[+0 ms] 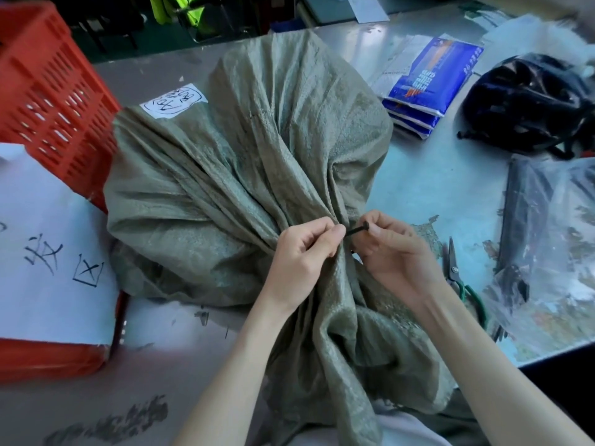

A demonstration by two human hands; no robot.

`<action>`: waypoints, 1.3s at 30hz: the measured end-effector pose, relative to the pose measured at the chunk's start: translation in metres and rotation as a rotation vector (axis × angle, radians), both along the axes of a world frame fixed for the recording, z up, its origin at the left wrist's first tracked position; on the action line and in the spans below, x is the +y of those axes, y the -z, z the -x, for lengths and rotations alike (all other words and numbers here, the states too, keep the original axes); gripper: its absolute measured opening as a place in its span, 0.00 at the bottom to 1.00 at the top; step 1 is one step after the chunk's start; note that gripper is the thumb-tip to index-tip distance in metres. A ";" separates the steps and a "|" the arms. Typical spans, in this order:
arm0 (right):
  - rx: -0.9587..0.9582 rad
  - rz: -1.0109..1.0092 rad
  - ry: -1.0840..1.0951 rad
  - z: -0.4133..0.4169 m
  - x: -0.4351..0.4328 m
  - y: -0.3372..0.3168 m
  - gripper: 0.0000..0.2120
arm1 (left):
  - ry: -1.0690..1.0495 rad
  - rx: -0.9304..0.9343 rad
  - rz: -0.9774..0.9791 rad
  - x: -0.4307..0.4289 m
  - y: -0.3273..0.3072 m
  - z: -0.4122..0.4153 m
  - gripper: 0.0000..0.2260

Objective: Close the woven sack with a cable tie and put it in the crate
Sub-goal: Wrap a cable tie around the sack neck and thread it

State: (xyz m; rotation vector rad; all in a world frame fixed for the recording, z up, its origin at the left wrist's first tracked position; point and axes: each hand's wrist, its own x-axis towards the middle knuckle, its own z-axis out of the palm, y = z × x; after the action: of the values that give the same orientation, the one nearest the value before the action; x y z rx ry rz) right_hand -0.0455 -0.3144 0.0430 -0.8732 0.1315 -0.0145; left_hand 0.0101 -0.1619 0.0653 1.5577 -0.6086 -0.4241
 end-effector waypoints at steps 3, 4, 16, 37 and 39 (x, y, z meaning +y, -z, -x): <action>0.004 -0.005 -0.013 0.000 0.001 0.000 0.12 | 0.007 0.009 0.003 0.000 0.002 -0.001 0.18; 0.005 -0.005 -0.019 0.000 0.002 -0.001 0.12 | 0.011 0.010 0.005 0.000 0.003 -0.001 0.18; 0.001 -0.066 -0.029 -0.002 0.002 0.000 0.12 | -0.003 0.006 0.042 0.000 0.005 -0.002 0.17; 0.009 -0.033 -0.058 -0.001 0.004 -0.003 0.14 | 0.006 0.020 0.071 0.003 0.005 0.000 0.18; 0.009 -0.032 -0.056 -0.001 0.004 -0.003 0.15 | 0.008 0.017 0.073 0.004 0.005 -0.001 0.17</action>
State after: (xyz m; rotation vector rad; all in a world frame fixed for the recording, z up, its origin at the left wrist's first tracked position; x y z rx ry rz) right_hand -0.0444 -0.3106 0.0463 -0.8447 0.1148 0.0438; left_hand 0.0108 -0.1584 0.0603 1.4818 -0.6104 -0.4163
